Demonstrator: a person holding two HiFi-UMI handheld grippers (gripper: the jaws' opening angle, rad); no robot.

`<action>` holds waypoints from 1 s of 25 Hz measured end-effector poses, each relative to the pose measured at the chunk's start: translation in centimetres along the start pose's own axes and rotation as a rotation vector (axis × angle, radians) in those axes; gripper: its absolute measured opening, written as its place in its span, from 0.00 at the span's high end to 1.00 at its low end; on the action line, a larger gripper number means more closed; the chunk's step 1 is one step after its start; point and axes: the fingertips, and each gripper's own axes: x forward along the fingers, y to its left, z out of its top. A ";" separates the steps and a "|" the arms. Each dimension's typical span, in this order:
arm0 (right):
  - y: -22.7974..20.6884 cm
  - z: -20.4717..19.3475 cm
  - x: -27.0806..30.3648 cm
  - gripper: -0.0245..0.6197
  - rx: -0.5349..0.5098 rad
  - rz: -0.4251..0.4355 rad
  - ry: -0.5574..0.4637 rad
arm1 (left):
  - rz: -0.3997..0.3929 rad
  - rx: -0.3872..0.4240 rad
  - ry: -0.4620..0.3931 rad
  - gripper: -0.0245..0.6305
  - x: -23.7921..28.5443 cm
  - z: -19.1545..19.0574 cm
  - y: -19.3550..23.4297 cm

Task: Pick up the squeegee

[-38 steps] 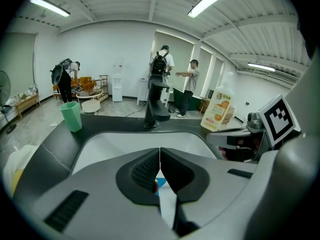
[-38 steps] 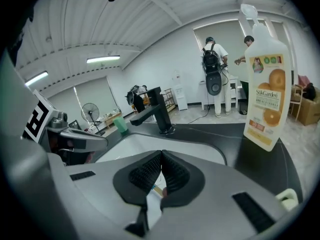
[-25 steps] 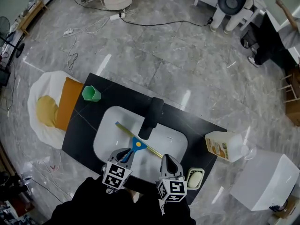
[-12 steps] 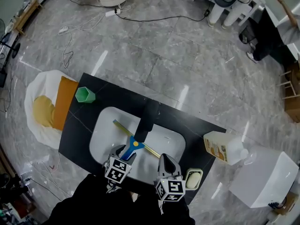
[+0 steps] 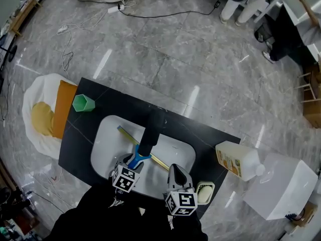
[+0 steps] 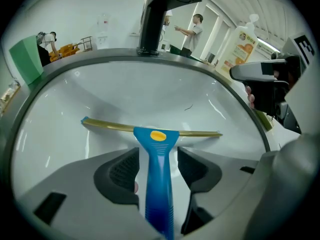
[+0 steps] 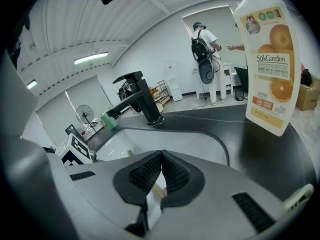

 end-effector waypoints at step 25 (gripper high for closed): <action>-2.2 -0.1 2.2 0.94 0.034 -0.006 0.037 | -0.005 0.038 0.107 0.69 4.1 -0.7 0.4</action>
